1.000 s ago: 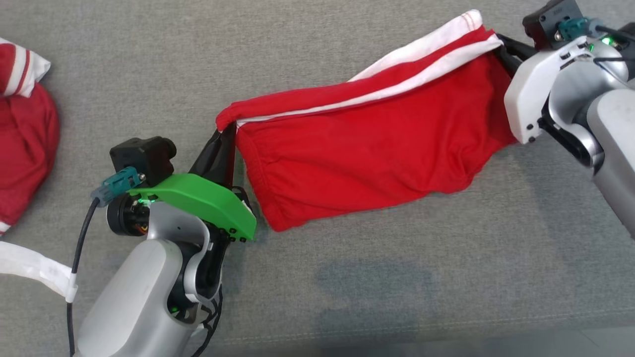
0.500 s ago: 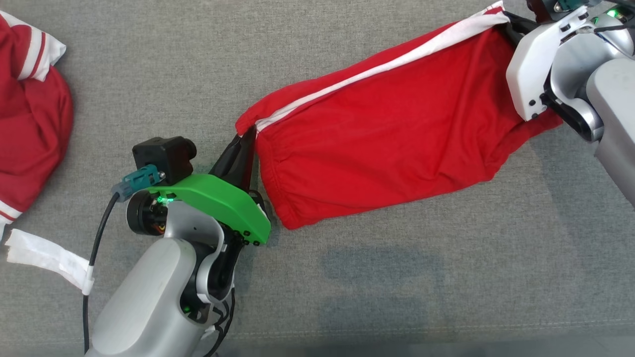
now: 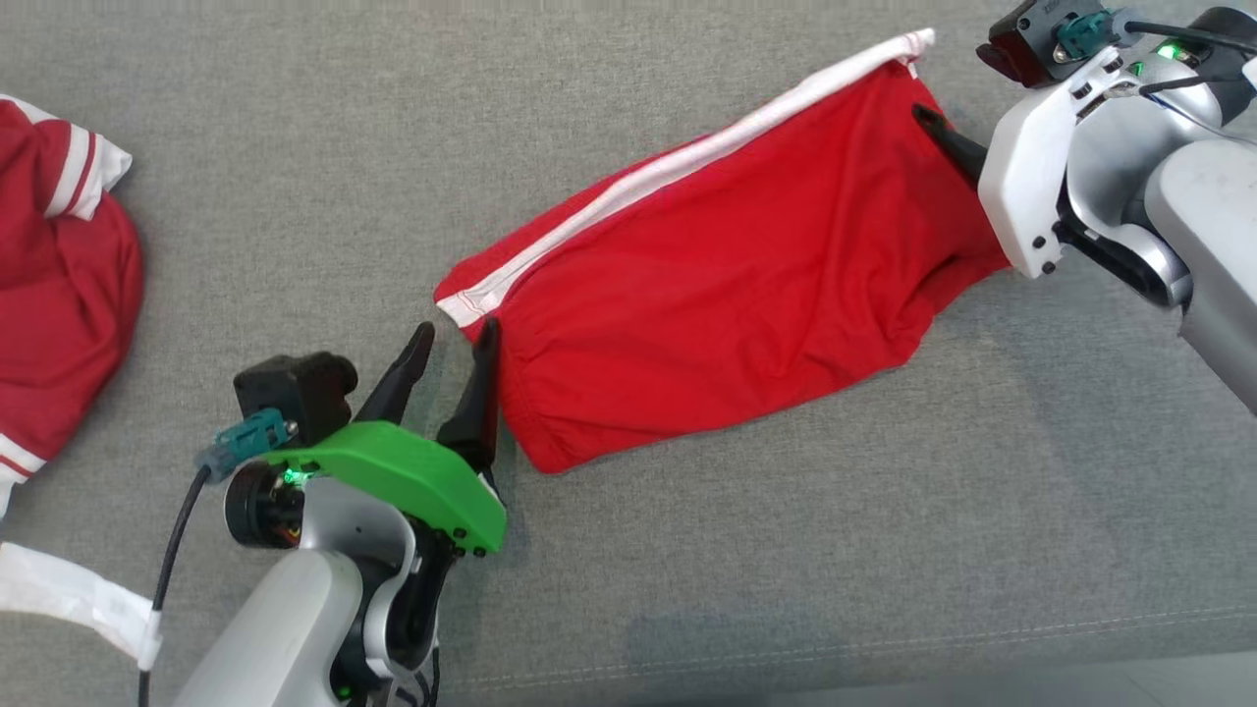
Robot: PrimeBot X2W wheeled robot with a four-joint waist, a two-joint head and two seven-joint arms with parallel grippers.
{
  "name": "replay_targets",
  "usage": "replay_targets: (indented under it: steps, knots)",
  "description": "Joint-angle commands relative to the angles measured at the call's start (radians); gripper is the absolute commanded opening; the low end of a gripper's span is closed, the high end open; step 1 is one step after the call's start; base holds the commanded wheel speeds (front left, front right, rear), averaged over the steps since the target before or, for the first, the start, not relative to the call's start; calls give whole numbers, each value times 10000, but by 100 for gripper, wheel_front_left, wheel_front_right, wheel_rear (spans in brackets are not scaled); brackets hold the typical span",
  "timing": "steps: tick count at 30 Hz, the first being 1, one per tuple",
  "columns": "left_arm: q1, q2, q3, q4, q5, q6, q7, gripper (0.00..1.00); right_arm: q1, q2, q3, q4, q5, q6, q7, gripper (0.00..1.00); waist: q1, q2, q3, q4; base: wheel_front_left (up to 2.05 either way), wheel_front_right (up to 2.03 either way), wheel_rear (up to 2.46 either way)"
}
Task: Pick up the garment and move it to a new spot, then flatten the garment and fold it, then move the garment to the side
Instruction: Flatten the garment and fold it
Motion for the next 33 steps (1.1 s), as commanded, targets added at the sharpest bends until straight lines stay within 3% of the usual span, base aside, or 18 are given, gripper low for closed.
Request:
replay_targets:
  steps: [1, 7, 11, 16, 20, 30, 33]
  knots:
    - [268, 150, 16, -148, -21, 67, -46, 100, 163, -149, 107, -219, 223, -18, 149, 100, 0, 90, -575, -351, 0, 0, 0]
    - [1085, 706, -145, -953, 571, 312, -425, 100, 641, -911, -36, -1049, 794, -18, 334, 100, 0, 90, -1321, -484, 0, 0, 0]
    - [1605, 1037, -170, -1438, 1274, 536, -1198, 100, 1371, -959, -791, -960, 967, -18, -74, 100, 0, 90, -1743, -413, 0, 0, 0]
    - [2185, 1142, -89, -1570, 2089, 907, -2495, 100, 2337, -321, -2134, -336, 542, -18, -644, 100, 0, 90, -1690, -194, 0, 0, 0]
    - [2307, 969, -250, -1322, 2588, 859, -3163, 100, 2846, 366, -2988, 333, -72, -18, -926, 100, 0, 90, -1382, 115, 0, 0, 0]
    - [1839, 73, -191, -320, 3428, 152, -3519, 100, 2879, 1906, -4383, 2243, -1329, -18, -1483, 100, 0, 90, -545, 835, 0, 0, 0]
    - [1835, -102, -100, -182, 3570, -10, -3521, 100, 2801, 1987, -4540, 2628, -1490, -18, -1541, 100, 0, 90, -476, 933, 0, 0, 0]
